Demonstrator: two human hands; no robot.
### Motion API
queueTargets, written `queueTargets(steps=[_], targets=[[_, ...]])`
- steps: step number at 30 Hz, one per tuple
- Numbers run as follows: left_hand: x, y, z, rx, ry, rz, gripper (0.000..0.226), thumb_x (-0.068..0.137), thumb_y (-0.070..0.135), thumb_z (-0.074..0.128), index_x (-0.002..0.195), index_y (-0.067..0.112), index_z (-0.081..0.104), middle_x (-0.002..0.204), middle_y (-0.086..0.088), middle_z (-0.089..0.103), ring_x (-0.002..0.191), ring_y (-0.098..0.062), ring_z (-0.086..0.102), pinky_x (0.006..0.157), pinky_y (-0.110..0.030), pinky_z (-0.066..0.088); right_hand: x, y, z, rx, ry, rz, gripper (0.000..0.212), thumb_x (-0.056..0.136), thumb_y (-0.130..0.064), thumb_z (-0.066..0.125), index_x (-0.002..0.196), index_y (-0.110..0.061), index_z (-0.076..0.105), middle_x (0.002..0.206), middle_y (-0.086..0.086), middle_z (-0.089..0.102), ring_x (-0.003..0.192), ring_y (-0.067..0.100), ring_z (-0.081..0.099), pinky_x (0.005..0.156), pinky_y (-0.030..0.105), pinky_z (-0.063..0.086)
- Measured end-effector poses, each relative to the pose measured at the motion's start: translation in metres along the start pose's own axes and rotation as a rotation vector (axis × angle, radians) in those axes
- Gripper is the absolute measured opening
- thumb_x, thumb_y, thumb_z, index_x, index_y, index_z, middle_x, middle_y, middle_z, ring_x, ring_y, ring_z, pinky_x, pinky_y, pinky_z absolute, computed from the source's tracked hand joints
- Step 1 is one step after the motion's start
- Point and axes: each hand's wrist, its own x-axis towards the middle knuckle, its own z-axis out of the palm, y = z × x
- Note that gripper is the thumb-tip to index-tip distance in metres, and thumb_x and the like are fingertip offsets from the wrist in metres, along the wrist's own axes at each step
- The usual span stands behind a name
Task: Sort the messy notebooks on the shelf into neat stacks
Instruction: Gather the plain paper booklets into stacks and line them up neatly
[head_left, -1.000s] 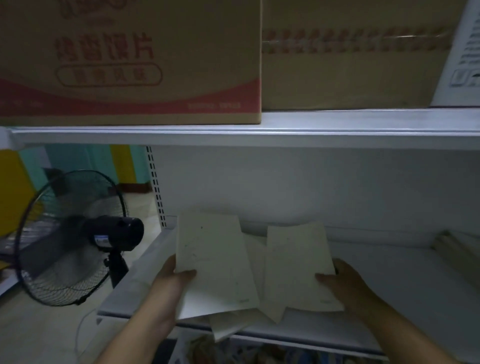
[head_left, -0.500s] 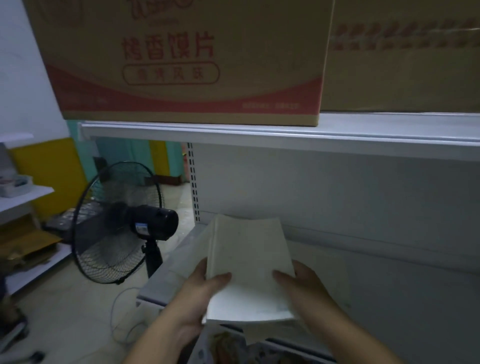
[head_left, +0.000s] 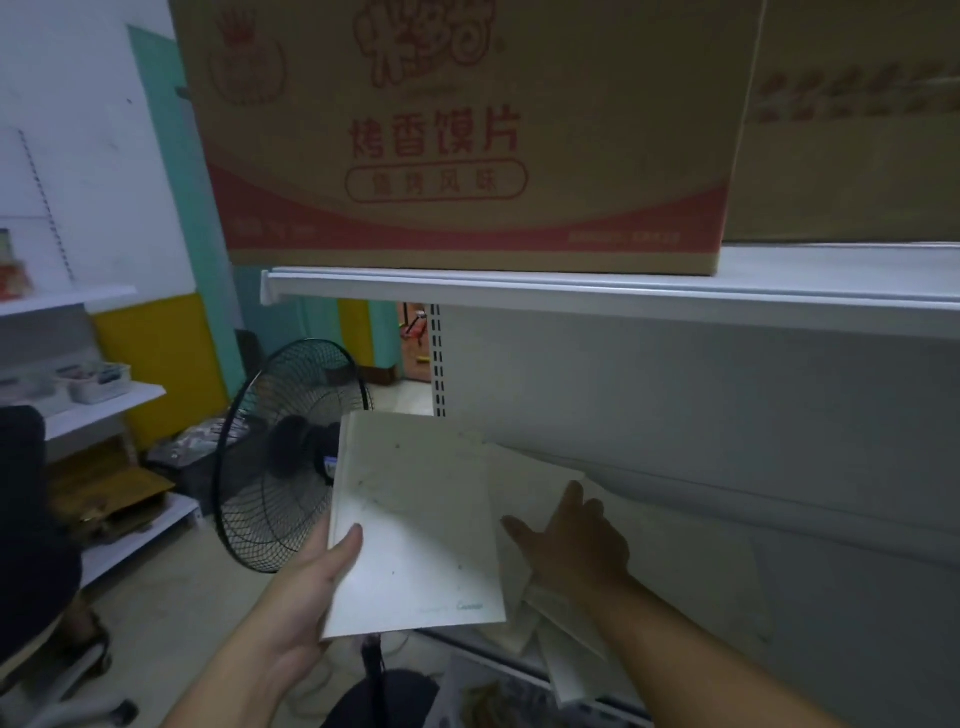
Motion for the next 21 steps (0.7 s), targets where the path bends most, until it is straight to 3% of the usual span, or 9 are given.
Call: queueTargets(steps=[3, 6, 8, 11, 14, 16, 18, 21], targets=[[0.001, -0.002, -0.004, -0.005, -0.008, 0.001, 0.025, 0.096, 0.020, 0.048, 0.109, 0.039, 0.057, 0.100, -0.002, 0.074, 0.085, -0.029, 0.070, 0.078, -0.044, 0.048, 0.004, -0.004, 0.003, 0.027, -0.031, 0.031, 0.106, 0.077, -0.068, 0.056, 0.149, -0.007, 0.007, 0.144, 0.011, 0.036, 0.128, 0.026, 0.044, 0.098, 0.035, 0.041], [0.001, -0.005, -0.007, -0.010, 0.006, 0.000, 0.023, 0.096, 0.021, 0.049, 0.102, 0.040, 0.059, 0.093, -0.001, 0.075, 0.078, -0.027, 0.070, 0.074, -0.039, 0.047, 0.017, 0.002, 0.001, 0.262, -0.031, 0.124, 0.084, 0.068, -0.054, 0.073, 0.131, -0.006, 0.045, 0.128, 0.008, 0.056, 0.115, 0.024, 0.057, 0.087, 0.029, 0.048], [0.001, -0.006, -0.009, -0.026, 0.010, -0.012, 0.023, 0.096, 0.021, 0.048, 0.099, 0.041, 0.060, 0.091, -0.002, 0.075, 0.078, -0.029, 0.069, 0.069, -0.039, 0.048, 0.025, 0.012, 0.003, 0.503, -0.057, 0.185, 0.068, 0.060, -0.039, 0.082, 0.115, -0.004, 0.059, 0.116, 0.012, 0.064, 0.100, 0.026, 0.064, 0.082, 0.030, 0.051], [0.004, -0.007, -0.015, -0.051, -0.002, -0.015, 0.024, 0.096, 0.022, 0.047, 0.107, 0.040, 0.060, 0.100, -0.005, 0.074, 0.088, -0.033, 0.069, 0.074, -0.044, 0.050, 0.027, 0.025, -0.003, 0.680, -0.012, 0.161, 0.036, 0.075, -0.016, 0.073, 0.107, -0.008, 0.059, 0.108, 0.014, 0.065, 0.088, 0.025, 0.062, 0.082, 0.034, 0.052], [0.008, -0.004, -0.014, -0.040, -0.004, 0.023, 0.024, 0.097, 0.019, 0.046, 0.112, 0.032, 0.059, 0.103, -0.005, 0.073, 0.095, -0.032, 0.067, 0.073, -0.041, 0.053, 0.025, 0.048, -0.020, 0.850, 0.090, 0.141, 0.034, 0.088, -0.004, 0.058, 0.121, -0.006, 0.055, 0.105, 0.012, 0.061, 0.085, 0.023, 0.057, 0.069, 0.027, 0.045], [0.013, -0.002, -0.008, -0.019, 0.012, 0.039, 0.021, 0.097, 0.016, 0.047, 0.109, 0.025, 0.061, 0.101, -0.007, 0.073, 0.095, -0.033, 0.066, 0.073, -0.039, 0.054, 0.021, 0.070, -0.034, 0.987, 0.100, 0.147, 0.031, 0.091, -0.007, 0.055, 0.122, -0.010, 0.056, 0.106, 0.008, 0.062, 0.089, 0.024, 0.059, 0.076, 0.030, 0.048], [0.015, -0.002, 0.003, -0.001, 0.023, 0.055, 0.022, 0.097, 0.015, 0.048, 0.115, 0.019, 0.060, 0.104, -0.007, 0.071, 0.098, -0.032, 0.065, 0.083, -0.042, 0.052, 0.013, 0.093, -0.048, 1.180, 0.016, 0.150, 0.028, 0.093, -0.012, 0.053, 0.120, -0.014, 0.059, 0.109, 0.007, 0.067, 0.095, 0.028, 0.063, 0.089, 0.043, 0.051], [0.014, -0.008, 0.031, 0.081, -0.019, 0.079, 0.030, 0.097, 0.016, 0.049, 0.126, 0.016, 0.055, 0.113, -0.005, 0.068, 0.104, -0.028, 0.063, 0.099, -0.046, 0.045, -0.008, 0.109, -0.065, 1.458, -0.113, 0.094, 0.023, 0.093, -0.013, 0.049, 0.111, -0.019, 0.062, 0.104, 0.004, 0.072, 0.095, 0.026, 0.066, 0.076, 0.036, 0.056]])
